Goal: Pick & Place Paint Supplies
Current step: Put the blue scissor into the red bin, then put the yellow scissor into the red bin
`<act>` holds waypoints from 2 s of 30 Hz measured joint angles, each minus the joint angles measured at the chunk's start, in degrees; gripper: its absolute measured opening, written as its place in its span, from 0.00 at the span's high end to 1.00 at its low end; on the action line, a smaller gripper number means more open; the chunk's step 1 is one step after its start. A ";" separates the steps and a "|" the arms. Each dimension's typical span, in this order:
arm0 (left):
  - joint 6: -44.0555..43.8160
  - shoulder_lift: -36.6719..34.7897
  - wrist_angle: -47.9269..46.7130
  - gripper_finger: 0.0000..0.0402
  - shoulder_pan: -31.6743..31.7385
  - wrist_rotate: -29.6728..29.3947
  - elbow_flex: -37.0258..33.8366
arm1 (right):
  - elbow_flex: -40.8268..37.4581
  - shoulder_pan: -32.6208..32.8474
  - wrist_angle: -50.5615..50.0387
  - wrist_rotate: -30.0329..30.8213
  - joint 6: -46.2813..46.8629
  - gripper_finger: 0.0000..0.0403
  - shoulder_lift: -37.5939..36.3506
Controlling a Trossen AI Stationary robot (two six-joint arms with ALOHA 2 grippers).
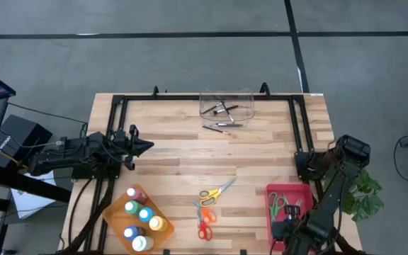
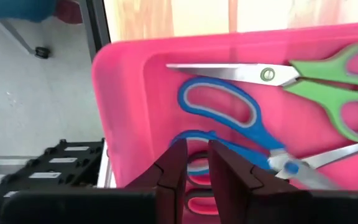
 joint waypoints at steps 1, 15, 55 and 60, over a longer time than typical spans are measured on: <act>0.00 0.00 0.00 1.00 0.01 0.00 0.01 | 0.00 -0.20 0.00 0.01 0.27 0.85 -0.36; 0.00 0.00 0.00 1.00 0.00 0.00 0.00 | -0.02 -11.15 24.79 2.29 -3.31 0.85 -7.08; 0.00 0.48 0.02 1.00 0.01 -0.01 0.01 | 0.00 -26.68 40.21 1.37 -43.09 0.85 -4.82; 0.00 0.48 0.02 1.00 0.00 -0.01 0.01 | 0.00 -26.70 40.28 1.43 -43.09 0.85 -4.82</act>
